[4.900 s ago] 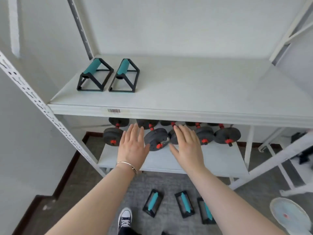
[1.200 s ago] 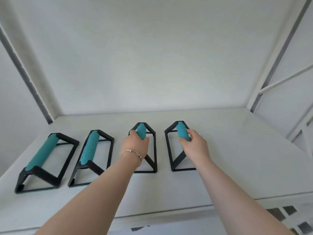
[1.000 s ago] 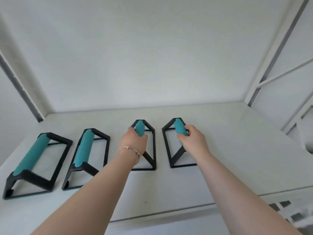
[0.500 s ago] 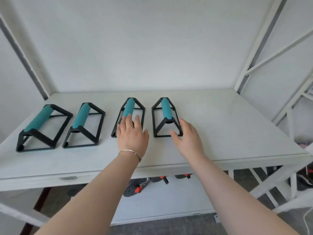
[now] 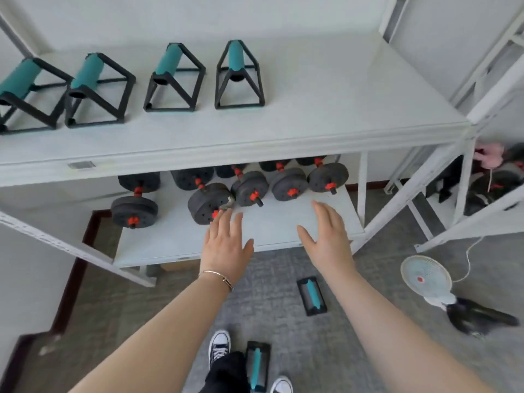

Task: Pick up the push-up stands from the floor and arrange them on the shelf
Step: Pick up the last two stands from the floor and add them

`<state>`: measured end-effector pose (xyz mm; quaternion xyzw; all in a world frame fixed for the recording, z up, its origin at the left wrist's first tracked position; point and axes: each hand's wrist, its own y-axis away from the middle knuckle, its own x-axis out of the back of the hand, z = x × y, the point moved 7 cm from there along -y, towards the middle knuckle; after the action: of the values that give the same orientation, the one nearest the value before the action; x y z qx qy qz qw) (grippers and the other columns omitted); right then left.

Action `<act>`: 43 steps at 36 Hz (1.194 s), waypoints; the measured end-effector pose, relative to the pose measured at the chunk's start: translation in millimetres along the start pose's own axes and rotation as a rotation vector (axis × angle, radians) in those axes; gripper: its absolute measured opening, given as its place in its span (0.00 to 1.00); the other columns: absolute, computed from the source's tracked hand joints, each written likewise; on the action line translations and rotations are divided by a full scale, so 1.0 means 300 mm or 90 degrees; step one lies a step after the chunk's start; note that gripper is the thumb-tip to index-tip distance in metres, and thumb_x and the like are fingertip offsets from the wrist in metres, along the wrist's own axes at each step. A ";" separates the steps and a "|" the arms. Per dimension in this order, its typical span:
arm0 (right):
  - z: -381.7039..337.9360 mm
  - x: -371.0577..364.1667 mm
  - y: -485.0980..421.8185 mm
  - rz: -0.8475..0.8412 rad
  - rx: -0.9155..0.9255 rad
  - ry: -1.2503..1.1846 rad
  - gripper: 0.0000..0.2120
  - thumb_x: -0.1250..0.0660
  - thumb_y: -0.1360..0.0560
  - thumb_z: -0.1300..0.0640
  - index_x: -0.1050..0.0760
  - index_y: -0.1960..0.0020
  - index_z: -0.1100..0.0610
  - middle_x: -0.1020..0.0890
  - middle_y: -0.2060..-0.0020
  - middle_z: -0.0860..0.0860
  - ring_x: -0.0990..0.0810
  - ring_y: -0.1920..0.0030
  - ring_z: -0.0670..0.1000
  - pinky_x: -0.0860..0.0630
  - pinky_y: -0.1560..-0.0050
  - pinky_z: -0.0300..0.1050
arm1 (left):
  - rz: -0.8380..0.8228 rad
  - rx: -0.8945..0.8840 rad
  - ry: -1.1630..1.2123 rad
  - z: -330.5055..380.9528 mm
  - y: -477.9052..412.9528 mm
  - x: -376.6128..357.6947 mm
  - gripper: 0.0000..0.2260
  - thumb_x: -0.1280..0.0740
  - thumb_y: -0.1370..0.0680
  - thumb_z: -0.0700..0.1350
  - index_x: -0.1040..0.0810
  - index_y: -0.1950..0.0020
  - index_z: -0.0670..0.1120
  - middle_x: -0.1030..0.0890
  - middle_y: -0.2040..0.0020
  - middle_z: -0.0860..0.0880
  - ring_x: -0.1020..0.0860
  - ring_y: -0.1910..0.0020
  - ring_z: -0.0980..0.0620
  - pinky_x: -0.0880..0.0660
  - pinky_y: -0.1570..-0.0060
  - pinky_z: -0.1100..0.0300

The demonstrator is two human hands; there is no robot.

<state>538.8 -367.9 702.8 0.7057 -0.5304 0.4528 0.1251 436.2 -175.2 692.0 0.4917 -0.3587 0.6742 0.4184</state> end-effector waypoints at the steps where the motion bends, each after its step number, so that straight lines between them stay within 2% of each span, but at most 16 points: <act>1: 0.039 -0.027 0.060 -0.017 -0.020 0.003 0.28 0.31 0.24 0.52 0.34 0.28 0.60 0.28 0.33 0.58 0.31 0.32 0.56 0.30 0.34 0.51 | -0.035 0.016 -0.002 -0.017 0.039 -0.060 0.29 0.36 0.22 0.54 0.37 0.25 0.43 0.36 0.25 0.40 0.40 0.25 0.40 0.39 0.27 0.46; 7: 0.239 -0.246 0.405 -0.122 -0.157 0.022 0.27 0.29 0.26 0.52 0.31 0.31 0.61 0.24 0.37 0.59 0.25 0.39 0.60 0.25 0.42 0.53 | -0.208 0.100 -0.013 -0.140 0.258 -0.408 0.29 0.38 0.22 0.56 0.39 0.25 0.45 0.35 0.26 0.42 0.37 0.28 0.41 0.34 0.32 0.47; 13: 0.384 -0.524 0.706 -0.236 -0.250 0.048 0.27 0.30 0.25 0.51 0.31 0.31 0.62 0.24 0.38 0.60 0.24 0.41 0.62 0.23 0.46 0.56 | -0.367 0.145 -0.006 -0.275 0.456 -0.773 0.29 0.39 0.22 0.57 0.41 0.25 0.44 0.36 0.27 0.43 0.35 0.31 0.41 0.31 0.35 0.48; 19: 0.551 -0.851 0.973 -0.305 -0.397 0.042 0.29 0.37 0.22 0.45 0.38 0.26 0.56 0.29 0.32 0.56 0.29 0.34 0.57 0.28 0.39 0.52 | -0.522 0.178 0.023 -0.440 0.624 -1.167 0.34 0.36 0.23 0.58 0.45 0.24 0.45 0.37 0.26 0.42 0.36 0.29 0.40 0.32 0.33 0.44; 23: 0.678 -1.094 1.132 -0.343 -0.471 0.028 0.29 0.38 0.22 0.44 0.39 0.25 0.54 0.32 0.30 0.57 0.31 0.32 0.59 0.28 0.39 0.53 | -0.558 0.199 0.022 -0.565 0.703 -1.433 0.35 0.35 0.23 0.58 0.47 0.24 0.46 0.38 0.26 0.42 0.37 0.28 0.39 0.31 0.35 0.42; 28: 0.837 -1.357 1.277 -0.402 -0.456 0.058 0.28 0.38 0.21 0.45 0.38 0.26 0.55 0.31 0.31 0.57 0.30 0.33 0.60 0.28 0.40 0.54 | -0.625 0.277 0.035 -0.684 0.830 -1.764 0.35 0.36 0.23 0.58 0.47 0.23 0.44 0.39 0.25 0.40 0.37 0.27 0.38 0.33 0.33 0.43; 33: 0.999 -1.592 1.395 -0.467 -0.460 0.065 0.28 0.38 0.21 0.45 0.40 0.25 0.53 0.32 0.29 0.56 0.26 0.36 0.59 0.27 0.42 0.51 | -0.655 0.337 0.071 -0.695 0.930 -2.068 0.34 0.35 0.22 0.56 0.45 0.24 0.43 0.36 0.27 0.39 0.35 0.29 0.37 0.33 0.34 0.44; 39: 1.167 -1.779 1.488 -0.480 -0.447 0.054 0.28 0.36 0.22 0.47 0.38 0.26 0.53 0.31 0.30 0.56 0.30 0.33 0.59 0.31 0.37 0.52 | -0.641 0.437 0.144 -0.669 1.012 -2.357 0.33 0.33 0.23 0.54 0.43 0.24 0.43 0.33 0.30 0.39 0.29 0.34 0.37 0.29 0.36 0.45; 43: 1.268 -1.857 1.518 -0.499 -0.414 0.064 0.27 0.36 0.22 0.47 0.37 0.26 0.53 0.29 0.32 0.56 0.29 0.34 0.58 0.28 0.40 0.53 | -0.611 0.486 0.162 -0.666 1.056 -2.496 0.33 0.31 0.24 0.55 0.40 0.27 0.42 0.29 0.34 0.39 0.26 0.38 0.38 0.27 0.39 0.46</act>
<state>323.7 -448.9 -77.9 0.7533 -0.3329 0.2170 0.5241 197.9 -279.0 -103.9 0.6284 0.2210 0.5455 0.5086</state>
